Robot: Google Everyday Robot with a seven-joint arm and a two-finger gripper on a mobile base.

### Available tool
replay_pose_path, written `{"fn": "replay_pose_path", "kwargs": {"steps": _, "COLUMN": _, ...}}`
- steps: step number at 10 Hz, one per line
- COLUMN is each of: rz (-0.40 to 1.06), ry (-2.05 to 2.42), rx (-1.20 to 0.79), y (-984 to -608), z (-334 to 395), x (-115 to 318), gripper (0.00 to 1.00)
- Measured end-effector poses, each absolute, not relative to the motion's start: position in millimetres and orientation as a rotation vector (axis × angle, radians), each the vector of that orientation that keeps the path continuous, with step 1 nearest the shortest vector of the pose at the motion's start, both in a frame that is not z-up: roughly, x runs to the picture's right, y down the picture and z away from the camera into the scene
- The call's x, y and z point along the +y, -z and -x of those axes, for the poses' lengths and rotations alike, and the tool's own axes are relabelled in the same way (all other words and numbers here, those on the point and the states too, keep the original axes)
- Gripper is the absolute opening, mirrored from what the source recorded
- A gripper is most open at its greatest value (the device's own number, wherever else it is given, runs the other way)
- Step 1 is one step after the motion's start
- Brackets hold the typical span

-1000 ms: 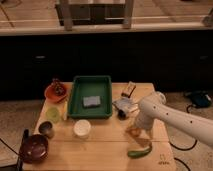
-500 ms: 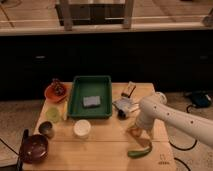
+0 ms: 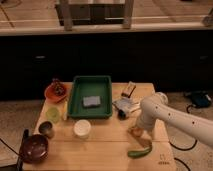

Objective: Place apple in paper cup

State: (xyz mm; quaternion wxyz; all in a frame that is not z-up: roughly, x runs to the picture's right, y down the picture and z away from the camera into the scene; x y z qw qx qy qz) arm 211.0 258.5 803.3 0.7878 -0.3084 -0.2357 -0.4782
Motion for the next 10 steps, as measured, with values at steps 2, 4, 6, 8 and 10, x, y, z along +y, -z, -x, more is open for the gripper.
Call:
{"fn": "replay_pose_path", "kwargs": {"steps": 2, "rz": 0.666, "ry": 1.028, "rx": -0.508, "y": -803.0, "z": -212.2, "x": 259.0, "gripper": 0.80}}
{"fn": "replay_pose_path", "kwargs": {"steps": 4, "rz": 0.669, "ry": 1.027, "rx": -0.509, "y": -803.1, "z": -213.4, "x": 259.9, "gripper": 0.80}}
{"fn": "replay_pose_path", "kwargs": {"steps": 6, "rz": 0.670, "ry": 1.024, "rx": -0.509, "y": -802.3, "z": -215.5, "x": 260.8, "gripper": 0.80}}
{"fn": "replay_pose_path", "kwargs": {"steps": 8, "rz": 0.671, "ry": 1.022, "rx": -0.510, "y": -801.7, "z": -217.0, "x": 261.6, "gripper": 0.80}}
{"fn": "replay_pose_path", "kwargs": {"steps": 10, "rz": 0.674, "ry": 1.018, "rx": -0.510, "y": -800.3, "z": -220.3, "x": 263.0, "gripper": 0.79}}
